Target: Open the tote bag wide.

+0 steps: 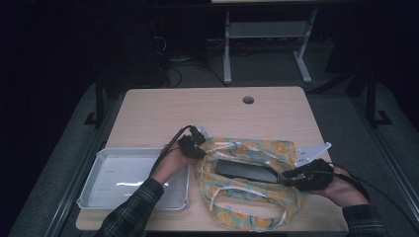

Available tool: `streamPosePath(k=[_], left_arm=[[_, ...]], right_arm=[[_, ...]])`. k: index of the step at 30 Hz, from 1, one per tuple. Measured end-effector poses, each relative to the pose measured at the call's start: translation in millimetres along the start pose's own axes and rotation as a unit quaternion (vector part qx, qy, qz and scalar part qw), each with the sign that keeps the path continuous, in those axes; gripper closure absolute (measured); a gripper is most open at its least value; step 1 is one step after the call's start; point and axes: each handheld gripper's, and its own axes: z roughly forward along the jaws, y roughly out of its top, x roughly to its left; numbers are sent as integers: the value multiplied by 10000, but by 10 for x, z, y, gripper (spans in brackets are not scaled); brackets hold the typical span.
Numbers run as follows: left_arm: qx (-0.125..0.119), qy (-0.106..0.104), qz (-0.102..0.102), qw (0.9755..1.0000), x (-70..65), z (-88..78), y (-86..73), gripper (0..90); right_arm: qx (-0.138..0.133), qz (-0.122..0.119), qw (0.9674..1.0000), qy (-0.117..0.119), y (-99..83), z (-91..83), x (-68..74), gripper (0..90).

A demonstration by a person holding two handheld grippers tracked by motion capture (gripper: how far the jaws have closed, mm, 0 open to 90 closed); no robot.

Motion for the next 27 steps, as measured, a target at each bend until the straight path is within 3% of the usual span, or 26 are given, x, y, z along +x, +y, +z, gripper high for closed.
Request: streamPosePath(k=[4,8,17,27], left_arm=[[-2,-17,-8,10000,-14,1,3,882],[-3,-16,19,10000,-15,-3,3,884],[-27,-23,32,10000,-25,-6,8,889],[-10,-22,63,10000,-40,13,14,892]], right_arm=[[-100,-7,9995,-295,114,5,-47,635],[22,9,9992,-391,176,104,-104,626],[328,166,9974,-619,148,209,-203,878],[524,393,9950,-760,2,382,-358,891]])
